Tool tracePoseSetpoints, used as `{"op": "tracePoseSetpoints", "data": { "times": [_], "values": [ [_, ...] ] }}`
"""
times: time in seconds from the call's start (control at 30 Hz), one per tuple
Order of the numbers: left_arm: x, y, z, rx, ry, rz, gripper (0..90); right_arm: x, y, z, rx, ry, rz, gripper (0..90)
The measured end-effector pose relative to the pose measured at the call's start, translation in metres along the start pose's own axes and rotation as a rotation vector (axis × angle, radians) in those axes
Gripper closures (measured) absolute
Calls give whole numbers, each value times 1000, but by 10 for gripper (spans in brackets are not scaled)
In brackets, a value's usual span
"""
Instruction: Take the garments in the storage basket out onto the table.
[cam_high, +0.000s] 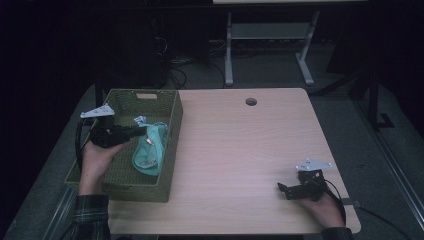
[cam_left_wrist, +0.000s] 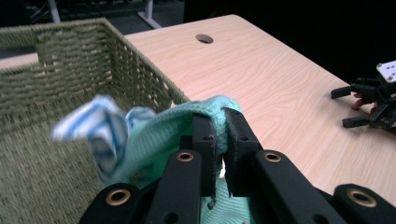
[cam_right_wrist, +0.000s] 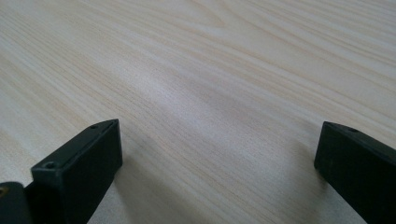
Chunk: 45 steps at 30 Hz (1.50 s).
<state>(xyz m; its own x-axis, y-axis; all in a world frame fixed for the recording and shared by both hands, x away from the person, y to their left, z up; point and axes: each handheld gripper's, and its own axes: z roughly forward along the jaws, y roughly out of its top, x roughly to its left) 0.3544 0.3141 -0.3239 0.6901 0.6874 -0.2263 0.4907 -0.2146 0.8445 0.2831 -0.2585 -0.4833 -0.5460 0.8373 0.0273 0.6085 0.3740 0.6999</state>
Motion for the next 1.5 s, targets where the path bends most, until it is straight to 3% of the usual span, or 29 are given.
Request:
{"op": "tracePoseSetpoints", "data": {
  "times": [0.67, 1.07, 1.3, 1.5],
  "values": [
    [-12, 28, -19, -109, -16, 50, 838, 0, 0, 0, -1, -1, 0, 7],
    [-18, 49, -31, -121, -10, 74, 838, 1, 0, 0, 0, -5, 10, 7],
    [-27, 63, -41, -151, -27, 100, 838, 0, 0, 0, 0, -5, 7, 7],
    [-35, 72, -39, -158, -55, 112, 840, 0, 0, 0, 0, -5, 7, 7]
  ]
}}
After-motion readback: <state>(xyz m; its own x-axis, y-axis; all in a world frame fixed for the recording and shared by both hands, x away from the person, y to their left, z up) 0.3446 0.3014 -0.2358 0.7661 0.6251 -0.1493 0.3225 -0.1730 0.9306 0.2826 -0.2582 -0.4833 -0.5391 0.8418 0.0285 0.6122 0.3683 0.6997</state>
